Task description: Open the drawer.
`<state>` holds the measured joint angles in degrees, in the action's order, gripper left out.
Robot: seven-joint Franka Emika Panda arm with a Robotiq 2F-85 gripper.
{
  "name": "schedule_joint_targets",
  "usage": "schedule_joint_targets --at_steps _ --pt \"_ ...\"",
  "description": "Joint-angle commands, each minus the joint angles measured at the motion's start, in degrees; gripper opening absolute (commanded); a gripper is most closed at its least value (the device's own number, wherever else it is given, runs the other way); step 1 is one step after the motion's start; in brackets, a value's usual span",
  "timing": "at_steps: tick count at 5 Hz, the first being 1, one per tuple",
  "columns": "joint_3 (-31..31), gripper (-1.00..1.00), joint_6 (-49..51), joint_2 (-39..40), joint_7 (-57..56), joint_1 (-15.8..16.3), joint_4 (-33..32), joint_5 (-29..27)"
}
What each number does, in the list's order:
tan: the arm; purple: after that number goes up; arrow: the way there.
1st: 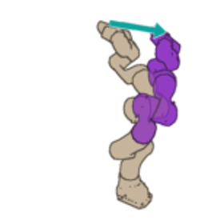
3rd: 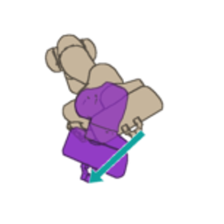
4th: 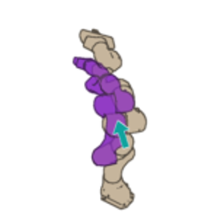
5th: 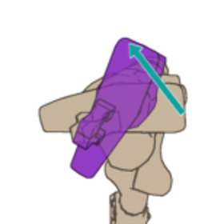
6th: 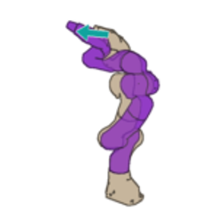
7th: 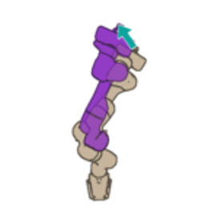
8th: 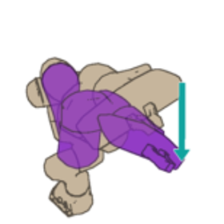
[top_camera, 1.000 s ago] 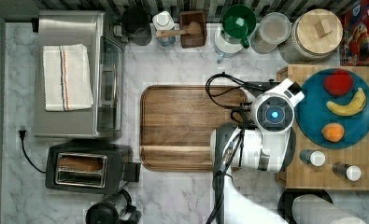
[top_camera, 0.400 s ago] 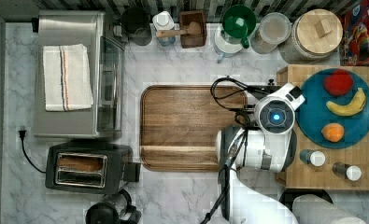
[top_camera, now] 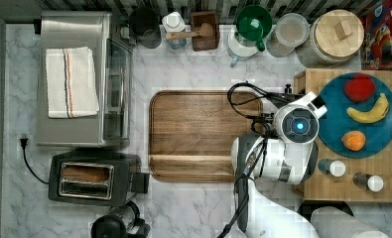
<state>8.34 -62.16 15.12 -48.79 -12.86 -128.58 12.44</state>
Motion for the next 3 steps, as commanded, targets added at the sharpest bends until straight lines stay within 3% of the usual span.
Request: schedule_joint_targets --at_steps 1,3 --pt "-1.6 1.0 5.56 -0.33 2.51 2.1 0.4 -0.8" --pt "-4.05 1.0 7.15 -1.36 5.58 4.33 -0.81 -3.52"
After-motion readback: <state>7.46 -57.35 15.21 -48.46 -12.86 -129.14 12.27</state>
